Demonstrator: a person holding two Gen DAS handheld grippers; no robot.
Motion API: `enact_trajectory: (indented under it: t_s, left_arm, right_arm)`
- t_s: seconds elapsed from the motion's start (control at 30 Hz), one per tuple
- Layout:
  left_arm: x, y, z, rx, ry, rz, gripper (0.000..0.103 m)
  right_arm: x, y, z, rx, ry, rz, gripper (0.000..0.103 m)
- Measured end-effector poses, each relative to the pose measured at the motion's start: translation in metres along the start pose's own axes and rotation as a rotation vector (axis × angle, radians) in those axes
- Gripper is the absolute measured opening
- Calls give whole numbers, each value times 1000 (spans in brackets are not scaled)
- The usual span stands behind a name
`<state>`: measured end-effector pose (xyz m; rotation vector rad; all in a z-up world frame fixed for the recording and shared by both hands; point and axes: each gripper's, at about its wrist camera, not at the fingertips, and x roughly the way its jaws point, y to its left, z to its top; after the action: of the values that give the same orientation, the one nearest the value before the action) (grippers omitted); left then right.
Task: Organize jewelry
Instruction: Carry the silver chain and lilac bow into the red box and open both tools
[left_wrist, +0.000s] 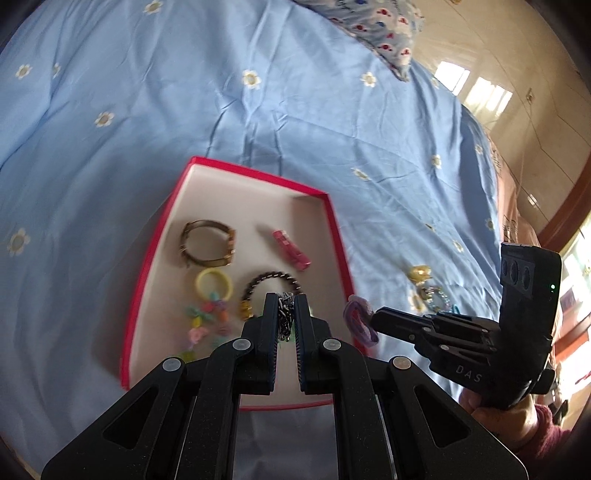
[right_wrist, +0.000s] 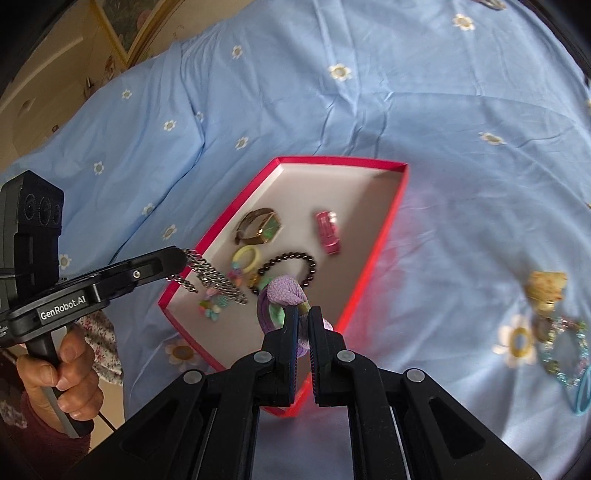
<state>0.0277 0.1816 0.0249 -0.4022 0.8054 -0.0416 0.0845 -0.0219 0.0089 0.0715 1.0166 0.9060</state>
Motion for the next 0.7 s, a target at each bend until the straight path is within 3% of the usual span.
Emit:
enact_trajectory:
  t_s: [0.7]
  left_arm:
    - [38,62,-24,-94,103,125,7]
  right_arm:
    - [59,15,-5,-57,104,-37,9]
